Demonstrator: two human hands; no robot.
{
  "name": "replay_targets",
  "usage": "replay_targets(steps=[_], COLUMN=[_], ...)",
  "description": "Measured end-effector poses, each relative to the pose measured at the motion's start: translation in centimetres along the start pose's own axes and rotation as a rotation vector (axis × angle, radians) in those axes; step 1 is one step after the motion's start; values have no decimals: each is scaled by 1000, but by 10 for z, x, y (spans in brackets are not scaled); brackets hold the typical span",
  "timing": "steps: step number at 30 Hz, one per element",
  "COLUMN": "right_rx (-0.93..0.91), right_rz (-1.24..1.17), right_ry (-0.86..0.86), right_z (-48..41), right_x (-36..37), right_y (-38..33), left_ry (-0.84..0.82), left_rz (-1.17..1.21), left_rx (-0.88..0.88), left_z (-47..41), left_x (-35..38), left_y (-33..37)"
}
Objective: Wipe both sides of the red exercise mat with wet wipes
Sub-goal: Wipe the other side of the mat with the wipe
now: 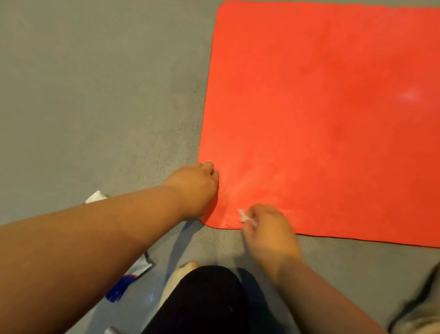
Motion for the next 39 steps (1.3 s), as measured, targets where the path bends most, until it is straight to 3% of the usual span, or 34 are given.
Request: replay_targets(steps=[5, 8, 11, 13, 19, 21, 24, 27, 28, 30, 33, 35, 37, 39], right_rx=[296, 190, -9, -18, 320, 343, 122, -385, -481, -499, -163, -15, -124, -422], right_rz=[24, -22, -23, -23, 32, 28, -17, 44, 91, 176, 107, 59, 56, 78], right_ry=[230, 160, -56, -70, 210, 252, 130, -270, -335, -259, 109, 254, 168, -88], right_z=[20, 10, 9, 12, 18, 14, 1, -3, -10, -35, -81, -93, -78, -48], right_x=[-62, -35, 13, 18, -56, -60, -27, 3, 0, -18, -63, -71, -54, -29], right_y=[81, 49, -8, -15, 87, 95, 48, -9, -10, 17, 70, 76, 50, 18], left_ry=[-5, -17, -28, -35, -38, -43, -24, -11, -9, 21, 59, 56, 27, 14], left_rz=[-18, -8, -7, -1, -6, -8, 58, 141, 163, 223, 283, 252, 225, 259], left_rx=[-2, 5, -6, -1, -5, -9, -20, -18, -13, -26, -67, -51, -24, -60], left_z=[-1, 2, 3, 3, 0, -1, -2, -5, -5, -7, -13, -22, -32, -41], left_x=[1, 3, 2, 2, -1, -2, -5, -4, -3, 0, -5, -11, -18, -22], left_y=[0, -2, 0, 3, 3, 2, 0, -4, -6, -7, -11, -14, -17, -23])
Point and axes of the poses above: each hand's wrist, its own z-axis away from the middle knuckle, its own x-axis out of the palm, y = z × x, the point moved 2 cm from there along -z, towards the middle knuckle, and after that the axes turned 3 degrees about x, right-handed, at the moved point
